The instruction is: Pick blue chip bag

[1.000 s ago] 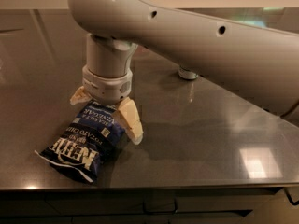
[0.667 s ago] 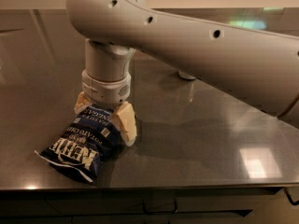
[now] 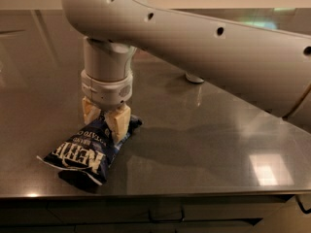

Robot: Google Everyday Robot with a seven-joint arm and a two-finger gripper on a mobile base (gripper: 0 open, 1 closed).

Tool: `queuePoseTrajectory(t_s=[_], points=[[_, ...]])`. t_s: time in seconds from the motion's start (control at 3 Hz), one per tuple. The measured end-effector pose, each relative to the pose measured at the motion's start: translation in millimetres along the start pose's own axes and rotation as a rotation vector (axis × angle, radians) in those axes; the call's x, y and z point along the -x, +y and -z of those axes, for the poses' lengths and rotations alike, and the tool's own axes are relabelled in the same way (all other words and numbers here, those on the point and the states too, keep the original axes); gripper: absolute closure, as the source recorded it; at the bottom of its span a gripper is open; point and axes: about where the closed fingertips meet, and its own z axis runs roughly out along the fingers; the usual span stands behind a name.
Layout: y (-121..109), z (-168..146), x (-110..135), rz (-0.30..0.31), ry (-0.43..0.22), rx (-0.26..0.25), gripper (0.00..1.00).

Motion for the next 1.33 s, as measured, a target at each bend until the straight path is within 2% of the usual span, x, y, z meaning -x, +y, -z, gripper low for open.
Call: queuePoseTrajectory(t_s=[0.33, 0.67, 1.0, 1.33], points=[[-2.4, 20.4, -3.5, -0.045, 0.033, 0.007, 0.87], [-5.4, 54.9, 0.0, -0.073, 0.053, -0.015, 1.0], [-11.5, 96.2, 0.7, -0.092, 0.065, -0.064, 1.0], [-21.2, 136.3, 3.9, -0.101, 0.073, -0.142, 1.0]])
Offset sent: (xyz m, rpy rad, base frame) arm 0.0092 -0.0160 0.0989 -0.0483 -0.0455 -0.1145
